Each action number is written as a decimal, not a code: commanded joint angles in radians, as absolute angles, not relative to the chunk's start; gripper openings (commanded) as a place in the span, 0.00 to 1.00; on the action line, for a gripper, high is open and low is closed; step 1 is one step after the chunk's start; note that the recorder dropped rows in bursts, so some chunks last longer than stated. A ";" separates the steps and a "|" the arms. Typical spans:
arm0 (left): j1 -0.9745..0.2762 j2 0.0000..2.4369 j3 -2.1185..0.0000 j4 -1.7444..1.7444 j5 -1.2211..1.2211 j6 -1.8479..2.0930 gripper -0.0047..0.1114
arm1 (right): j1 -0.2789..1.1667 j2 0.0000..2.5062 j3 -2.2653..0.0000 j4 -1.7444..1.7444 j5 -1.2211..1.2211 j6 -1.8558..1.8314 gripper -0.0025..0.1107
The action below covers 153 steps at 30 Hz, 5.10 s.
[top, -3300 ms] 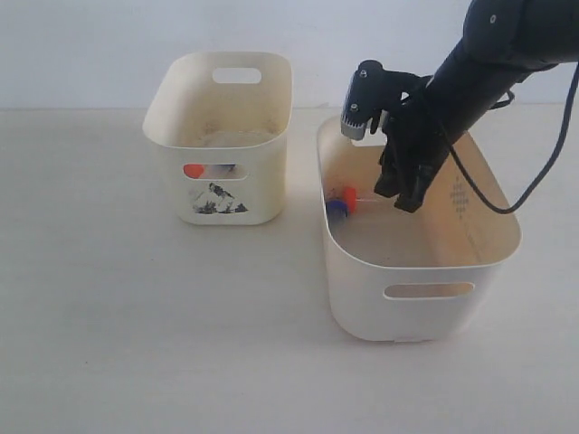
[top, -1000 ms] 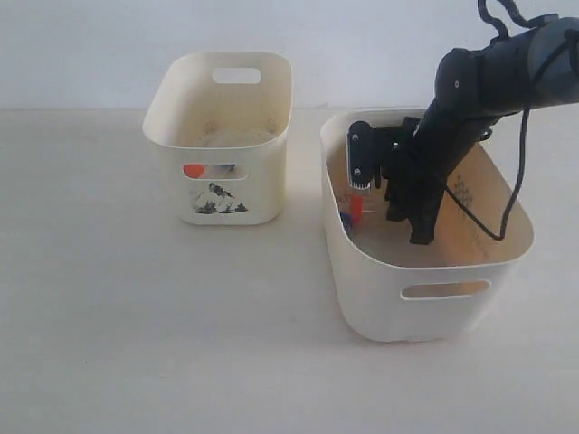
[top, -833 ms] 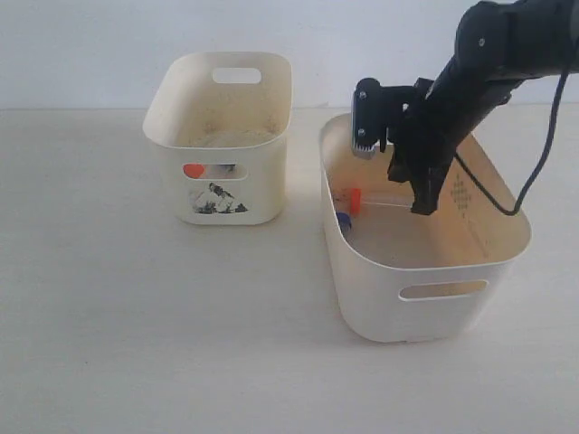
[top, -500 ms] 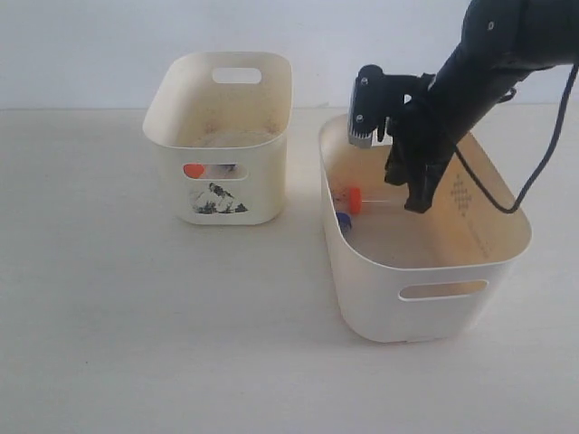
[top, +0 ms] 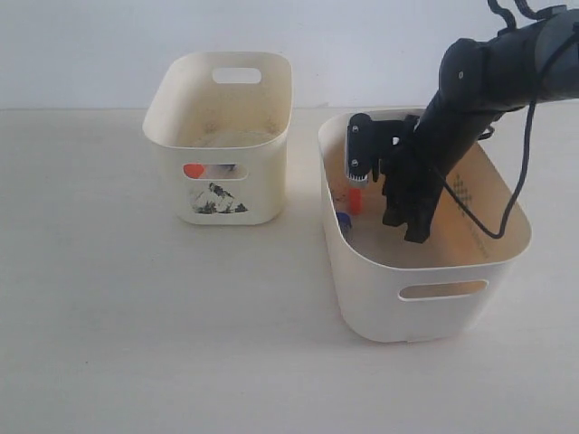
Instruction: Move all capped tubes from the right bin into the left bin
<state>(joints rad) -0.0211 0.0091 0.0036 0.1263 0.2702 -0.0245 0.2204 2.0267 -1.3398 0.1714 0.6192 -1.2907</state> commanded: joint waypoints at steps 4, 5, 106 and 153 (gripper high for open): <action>-0.020 0.007 0.000 0.115 0.261 -0.036 0.08 | 0.220 2.026 -1.338 0.168 0.574 -1.326 0.64; -0.020 0.007 0.000 0.115 0.261 -0.036 0.08 | 0.220 2.026 -1.338 0.168 0.563 -1.326 0.64; -0.020 0.007 0.000 0.115 0.261 -0.036 0.08 | 0.498 2.010 -1.666 0.859 0.315 -0.578 0.52; -0.020 0.007 0.000 0.115 0.261 -0.036 0.08 | 0.109 2.014 -1.454 0.590 1.120 -0.269 0.45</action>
<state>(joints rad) -0.0211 0.0091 0.0036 0.1263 0.2702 -0.0245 0.1175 1.9988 -1.4537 0.5874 1.1257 -0.2577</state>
